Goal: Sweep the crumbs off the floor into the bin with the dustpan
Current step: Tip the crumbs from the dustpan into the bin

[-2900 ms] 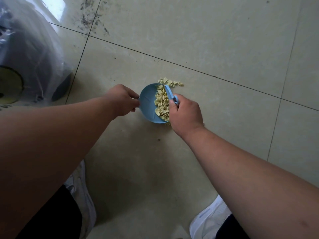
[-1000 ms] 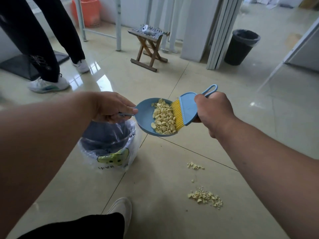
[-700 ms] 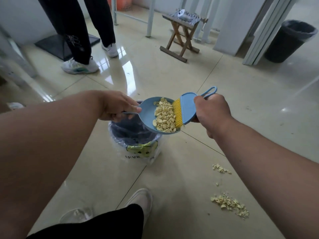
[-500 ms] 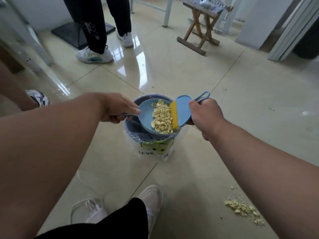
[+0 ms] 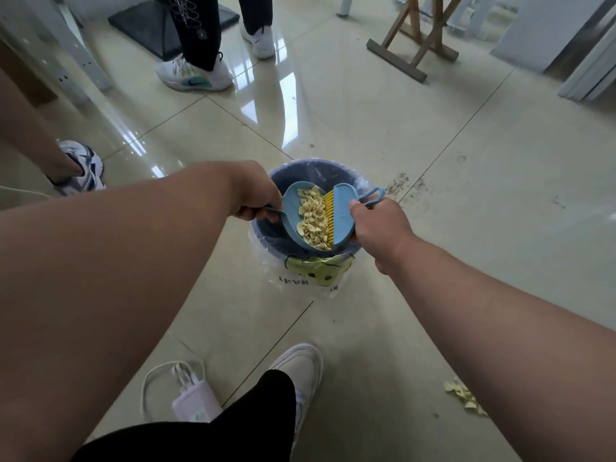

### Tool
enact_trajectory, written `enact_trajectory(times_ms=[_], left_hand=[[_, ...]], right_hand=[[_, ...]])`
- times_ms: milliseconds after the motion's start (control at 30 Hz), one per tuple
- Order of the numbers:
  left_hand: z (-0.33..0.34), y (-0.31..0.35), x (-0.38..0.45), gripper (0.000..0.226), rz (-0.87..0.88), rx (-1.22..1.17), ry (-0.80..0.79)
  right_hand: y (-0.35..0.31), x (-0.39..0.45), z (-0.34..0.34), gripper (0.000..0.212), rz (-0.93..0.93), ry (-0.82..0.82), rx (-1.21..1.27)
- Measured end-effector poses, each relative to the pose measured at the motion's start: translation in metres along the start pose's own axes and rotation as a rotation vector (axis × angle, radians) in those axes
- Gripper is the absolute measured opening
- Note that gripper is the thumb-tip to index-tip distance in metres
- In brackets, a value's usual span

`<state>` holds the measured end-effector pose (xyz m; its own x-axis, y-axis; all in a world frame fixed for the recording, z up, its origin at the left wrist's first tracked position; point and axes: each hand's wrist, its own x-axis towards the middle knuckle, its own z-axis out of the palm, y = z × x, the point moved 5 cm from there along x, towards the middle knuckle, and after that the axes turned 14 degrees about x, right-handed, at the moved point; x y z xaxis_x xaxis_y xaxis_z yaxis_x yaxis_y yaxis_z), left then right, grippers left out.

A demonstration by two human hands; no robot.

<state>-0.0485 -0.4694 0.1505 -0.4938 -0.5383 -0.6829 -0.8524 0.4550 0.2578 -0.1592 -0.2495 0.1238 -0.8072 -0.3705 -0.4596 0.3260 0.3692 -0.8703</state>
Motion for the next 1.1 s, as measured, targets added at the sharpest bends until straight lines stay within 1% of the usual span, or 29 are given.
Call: enact_trajectory(times_ms=[100,200,333,400,467,533,600,700,800,833,900,967,1000,1033,1100], left_hand=[[-0.003,0.005,-0.005,0.009,0.001,0.049,0.035],[-0.005,0.008,-0.005,0.012,0.009,0.075,0.069],[-0.005,0.009,-0.002,0.015,0.023,0.075,0.073],[-0.003,0.011,-0.001,0.016,0.030,0.059,0.059],[-0.003,0.013,-0.001,0.014,0.033,0.048,0.057],[-0.003,0.015,-0.001,0.015,0.036,0.051,0.060],[-0.004,0.014,-0.002,0.015,0.031,0.063,0.060],[-0.002,0.008,-0.001,0.014,0.019,0.058,0.028],[-0.004,0.004,-0.002,0.015,0.000,0.049,0.006],[-0.006,0.003,-0.002,0.015,-0.003,0.062,0.009],[-0.009,0.004,-0.004,0.016,0.004,0.097,0.005],[-0.010,0.008,-0.005,0.014,0.021,0.099,-0.007],[-0.011,0.011,-0.005,0.014,0.029,0.098,-0.009],[-0.012,0.014,-0.006,0.014,0.033,0.102,-0.008],[-0.016,0.017,-0.007,0.014,0.037,0.120,-0.001]], right_hand=[[0.000,0.001,-0.003,0.028,-0.040,0.028,-0.067],[-0.008,0.003,-0.008,0.030,-0.141,0.113,-0.147],[-0.024,0.003,-0.009,0.029,-0.201,0.153,-0.064],[-0.029,0.004,-0.002,0.024,-0.141,0.108,0.053],[-0.027,0.002,0.012,0.021,-0.011,0.022,0.190],[-0.024,0.001,0.025,0.023,0.050,-0.049,0.232],[-0.022,0.001,0.030,0.026,0.054,-0.065,0.214],[-0.016,0.005,0.023,0.021,0.040,0.009,0.152],[-0.015,0.006,0.005,0.017,0.002,0.125,-0.022],[-0.014,0.007,0.000,0.015,-0.010,0.153,-0.033],[-0.013,0.007,-0.003,0.013,0.017,0.168,0.094],[-0.014,0.005,0.006,0.009,0.085,0.100,0.352],[-0.016,0.003,0.013,0.009,0.113,0.047,0.440],[-0.019,0.003,0.018,0.012,0.122,0.006,0.466],[-0.020,0.004,0.024,0.019,0.111,-0.006,0.391]])
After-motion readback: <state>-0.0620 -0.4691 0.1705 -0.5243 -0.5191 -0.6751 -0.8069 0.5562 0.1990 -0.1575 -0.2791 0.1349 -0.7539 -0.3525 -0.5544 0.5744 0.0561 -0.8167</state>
